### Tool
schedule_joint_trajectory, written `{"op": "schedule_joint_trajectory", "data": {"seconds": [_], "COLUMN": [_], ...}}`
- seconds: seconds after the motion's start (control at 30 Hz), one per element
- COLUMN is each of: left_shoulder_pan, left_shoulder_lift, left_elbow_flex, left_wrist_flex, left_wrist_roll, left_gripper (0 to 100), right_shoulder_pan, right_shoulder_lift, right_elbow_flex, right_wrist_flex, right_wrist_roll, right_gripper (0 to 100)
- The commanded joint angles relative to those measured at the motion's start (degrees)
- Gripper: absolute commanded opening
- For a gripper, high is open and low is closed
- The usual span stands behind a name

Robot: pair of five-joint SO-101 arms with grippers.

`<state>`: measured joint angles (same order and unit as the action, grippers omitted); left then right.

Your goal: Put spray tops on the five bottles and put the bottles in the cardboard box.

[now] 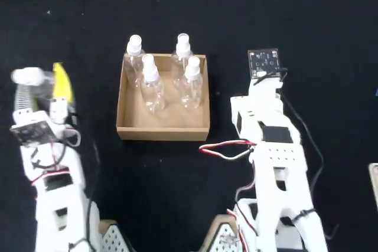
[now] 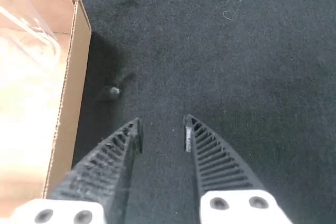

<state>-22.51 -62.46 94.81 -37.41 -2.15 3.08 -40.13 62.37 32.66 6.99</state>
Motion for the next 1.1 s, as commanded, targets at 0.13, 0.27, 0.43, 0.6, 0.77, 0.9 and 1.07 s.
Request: {"op": "schedule_joint_trajectory", "data": {"seconds": [0.13, 0.27, 0.43, 0.6, 0.77, 0.9, 1.07], "left_shoulder_pan": [15.8, 21.8, 25.9, 28.3, 28.7, 28.8, 28.9], "left_shoulder_lift": [-20.9, -27.2, -29.7, -29.3, -27.1, -23.7, -17.7], "left_elbow_flex": [-0.8, 0.8, 2.9, 2.9, 2.9, 2.9, 2.9], "left_wrist_flex": [20.5, 25.5, 28.0, 30.0, 29.5, 28.8, 21.9], "left_wrist_roll": [0.3, 0.4, 4.1, 5.0, 5.3, 5.5, 5.5], "left_gripper": [9, 9, 9, 9, 9, 9, 9], "right_shoulder_pan": [3.2, 3.1, 3.3, 3.3, 3.3, 3.3, 3.3], "right_shoulder_lift": [-1.0, -1.0, -1.0, -1.0, -1.0, -1.0, -1.0], "right_elbow_flex": [0.3, 1.0, 1.0, 1.0, 1.0, 0.9, 0.8], "right_wrist_flex": [-4.4, -5.5, -5.5, -5.5, -5.5, -5.5, -5.5], "right_wrist_roll": [0.2, 0.2, 0.2, 0.2, 0.2, 0.3, 0.3], "right_gripper": [11.0, 11.0, 11.0, 11.0, 11.0, 11.0, 11.0]}}
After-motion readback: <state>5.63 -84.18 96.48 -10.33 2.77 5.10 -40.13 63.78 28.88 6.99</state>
